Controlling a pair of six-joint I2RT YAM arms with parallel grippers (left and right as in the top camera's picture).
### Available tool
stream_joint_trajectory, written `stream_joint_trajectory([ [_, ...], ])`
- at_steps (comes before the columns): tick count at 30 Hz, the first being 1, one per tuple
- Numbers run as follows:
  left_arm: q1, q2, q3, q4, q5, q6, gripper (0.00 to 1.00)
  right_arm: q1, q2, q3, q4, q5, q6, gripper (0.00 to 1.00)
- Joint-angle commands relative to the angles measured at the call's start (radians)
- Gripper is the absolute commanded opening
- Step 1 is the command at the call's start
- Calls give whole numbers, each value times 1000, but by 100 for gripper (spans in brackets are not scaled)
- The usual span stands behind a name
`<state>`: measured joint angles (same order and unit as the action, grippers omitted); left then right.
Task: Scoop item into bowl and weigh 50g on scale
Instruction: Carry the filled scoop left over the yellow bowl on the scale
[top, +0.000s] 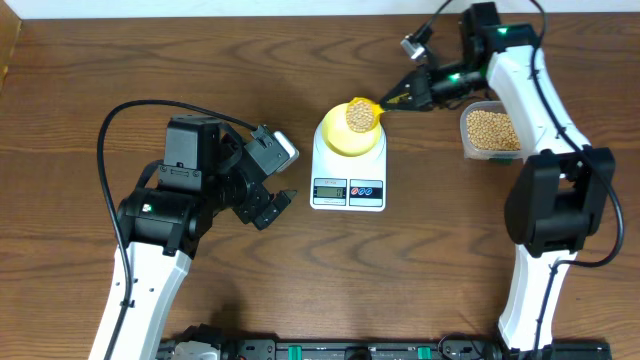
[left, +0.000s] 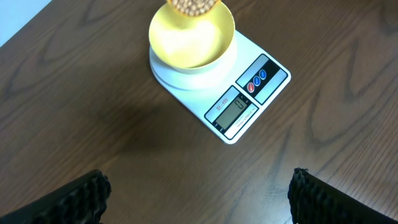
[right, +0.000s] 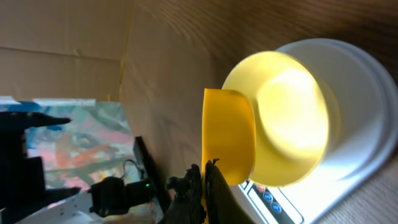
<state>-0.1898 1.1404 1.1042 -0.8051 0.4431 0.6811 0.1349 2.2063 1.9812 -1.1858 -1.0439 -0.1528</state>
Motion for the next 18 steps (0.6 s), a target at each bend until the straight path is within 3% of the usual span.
stream_joint_trajectory([
  [1, 5, -11, -8, -2, 10, 6, 94, 20, 3, 19, 24, 63, 72, 1],
  [18, 5, -11, -8, -2, 10, 6, 94, 86, 3, 56, 49, 306, 96, 1],
])
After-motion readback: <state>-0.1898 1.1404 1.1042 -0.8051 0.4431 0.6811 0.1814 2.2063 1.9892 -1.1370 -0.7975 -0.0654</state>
